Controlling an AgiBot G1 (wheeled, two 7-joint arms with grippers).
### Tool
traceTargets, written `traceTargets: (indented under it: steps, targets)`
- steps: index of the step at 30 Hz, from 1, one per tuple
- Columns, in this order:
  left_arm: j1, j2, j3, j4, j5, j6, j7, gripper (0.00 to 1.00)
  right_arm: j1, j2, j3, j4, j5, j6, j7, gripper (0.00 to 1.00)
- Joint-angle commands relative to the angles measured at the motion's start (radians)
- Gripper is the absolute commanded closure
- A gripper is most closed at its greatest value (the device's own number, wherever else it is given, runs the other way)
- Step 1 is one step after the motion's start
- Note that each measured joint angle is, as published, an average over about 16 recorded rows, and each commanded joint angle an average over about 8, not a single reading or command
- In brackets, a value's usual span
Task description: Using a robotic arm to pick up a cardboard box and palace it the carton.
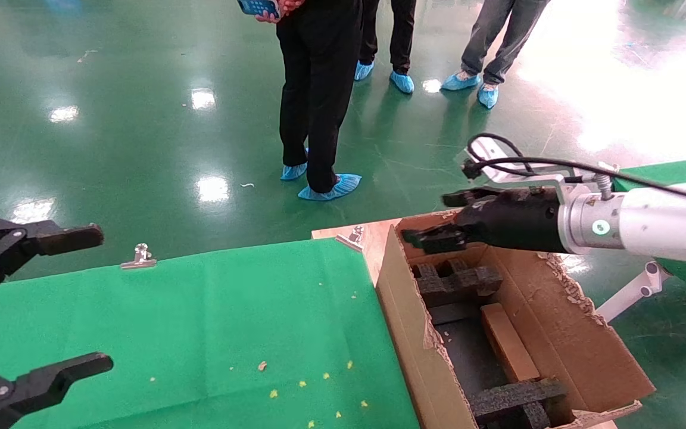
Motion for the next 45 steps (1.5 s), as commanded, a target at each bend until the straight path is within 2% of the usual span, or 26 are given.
traceTargets:
  steps: [1,5,12,16,45]
  targets:
    - [0.000,0.000,0.000,0.000,0.000,0.000,0.000,0.00,-0.003,0.005,0.038,0.001,0.079,-0.057,-0.092,0.00]
    - [0.000,0.000,0.000,0.000,0.000,0.000,0.000,0.00,-0.007,0.007,0.062,0.004,0.124,-0.093,-0.137,0.00]
    - [0.000,0.000,0.000,0.000,0.000,0.000,0.000,0.00,-0.016,0.005,0.063,-0.002,0.107,-0.084,-0.112,0.00]
    - [0.000,0.000,0.000,0.000,0.000,0.000,0.000,0.00,-0.046,-0.003,0.111,-0.004,0.114,-0.112,-0.130,0.00]
    - [0.000,0.000,0.000,0.000,0.000,0.000,0.000,0.00,-0.447,-0.111,0.764,-0.042,0.198,-0.487,-0.382,0.00]
